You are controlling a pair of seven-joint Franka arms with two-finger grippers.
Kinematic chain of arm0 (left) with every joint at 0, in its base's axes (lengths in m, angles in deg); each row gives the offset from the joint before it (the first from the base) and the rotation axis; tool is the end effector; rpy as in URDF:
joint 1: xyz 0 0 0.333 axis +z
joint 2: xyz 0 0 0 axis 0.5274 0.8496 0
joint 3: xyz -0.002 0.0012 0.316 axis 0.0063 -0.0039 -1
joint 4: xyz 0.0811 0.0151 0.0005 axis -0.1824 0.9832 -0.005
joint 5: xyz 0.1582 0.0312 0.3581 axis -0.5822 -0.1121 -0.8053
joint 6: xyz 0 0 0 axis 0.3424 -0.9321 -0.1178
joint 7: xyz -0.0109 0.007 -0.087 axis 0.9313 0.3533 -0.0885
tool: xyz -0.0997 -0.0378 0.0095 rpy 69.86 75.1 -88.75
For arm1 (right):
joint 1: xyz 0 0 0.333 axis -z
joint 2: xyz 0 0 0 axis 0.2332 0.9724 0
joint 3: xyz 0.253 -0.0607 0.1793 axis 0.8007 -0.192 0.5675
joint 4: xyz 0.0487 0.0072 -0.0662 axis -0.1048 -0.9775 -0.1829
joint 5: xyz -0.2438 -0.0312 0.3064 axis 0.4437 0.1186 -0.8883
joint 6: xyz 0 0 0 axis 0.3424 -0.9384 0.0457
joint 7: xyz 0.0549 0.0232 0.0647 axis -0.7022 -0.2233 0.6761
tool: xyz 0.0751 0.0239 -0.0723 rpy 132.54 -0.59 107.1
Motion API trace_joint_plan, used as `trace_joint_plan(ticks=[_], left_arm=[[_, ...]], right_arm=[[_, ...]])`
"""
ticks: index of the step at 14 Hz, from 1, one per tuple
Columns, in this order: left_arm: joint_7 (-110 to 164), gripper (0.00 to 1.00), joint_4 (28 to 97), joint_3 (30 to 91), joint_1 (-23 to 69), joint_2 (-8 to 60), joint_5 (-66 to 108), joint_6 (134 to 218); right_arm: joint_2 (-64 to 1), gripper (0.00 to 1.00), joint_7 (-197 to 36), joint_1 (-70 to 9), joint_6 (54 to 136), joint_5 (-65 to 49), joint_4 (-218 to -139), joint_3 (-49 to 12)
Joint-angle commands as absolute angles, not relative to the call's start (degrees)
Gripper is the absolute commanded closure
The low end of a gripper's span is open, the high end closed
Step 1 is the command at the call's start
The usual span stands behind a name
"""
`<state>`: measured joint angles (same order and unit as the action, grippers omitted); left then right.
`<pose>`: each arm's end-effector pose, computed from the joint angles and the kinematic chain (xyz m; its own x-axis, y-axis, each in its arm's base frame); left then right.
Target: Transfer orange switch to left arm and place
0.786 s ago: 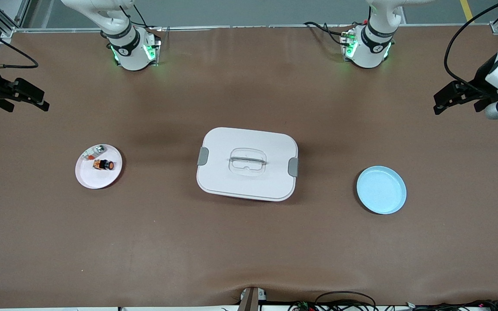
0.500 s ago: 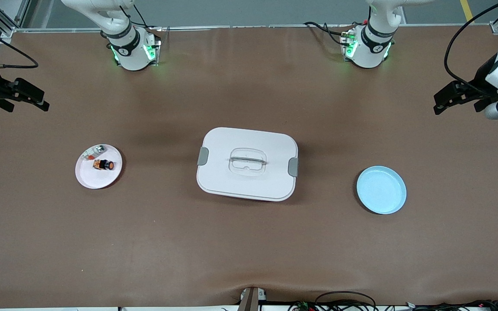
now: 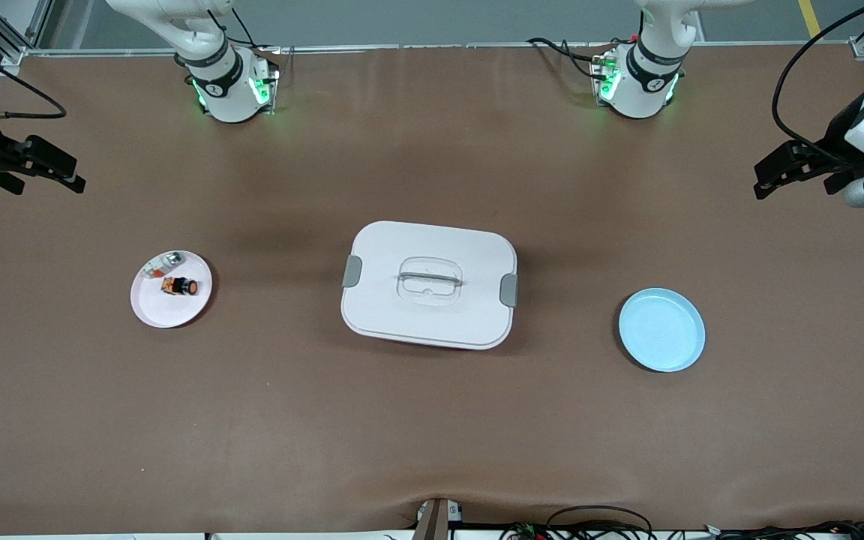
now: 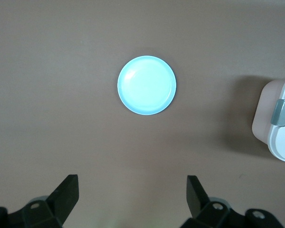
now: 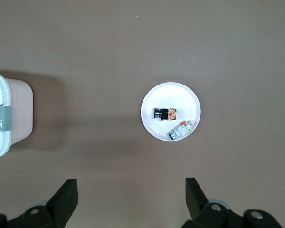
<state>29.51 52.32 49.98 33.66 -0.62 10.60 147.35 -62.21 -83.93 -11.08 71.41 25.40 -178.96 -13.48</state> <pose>0.5431 -0.0533 0.6397 0.9987 0.0511 0.0054 0.0512 -0.9984 -0.0255 0.5181 -0.0211 0.6178 0.9997 -0.0251 -0.0061 -0.0255 -0.9974 -0.0674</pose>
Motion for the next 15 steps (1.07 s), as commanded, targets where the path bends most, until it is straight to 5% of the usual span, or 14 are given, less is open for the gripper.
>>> trace_joint_plan(ticks=[1, 15], left_arm=[[28.5, 0.00, 51.0, 49.8, 33.8, -0.4, 10.6, 146.1], [28.2, 0.00, 51.7, 50.2, 34.1, -0.5, 10.6, 146.1]], right_arm=[[-61.9, 0.00, -83.4, -9.8, 70.5, 24.5, -177.9, -13.2], [-51.6, 0.00, -81.7, -7.9, 74.5, 28.6, -180.5, -13.1]])
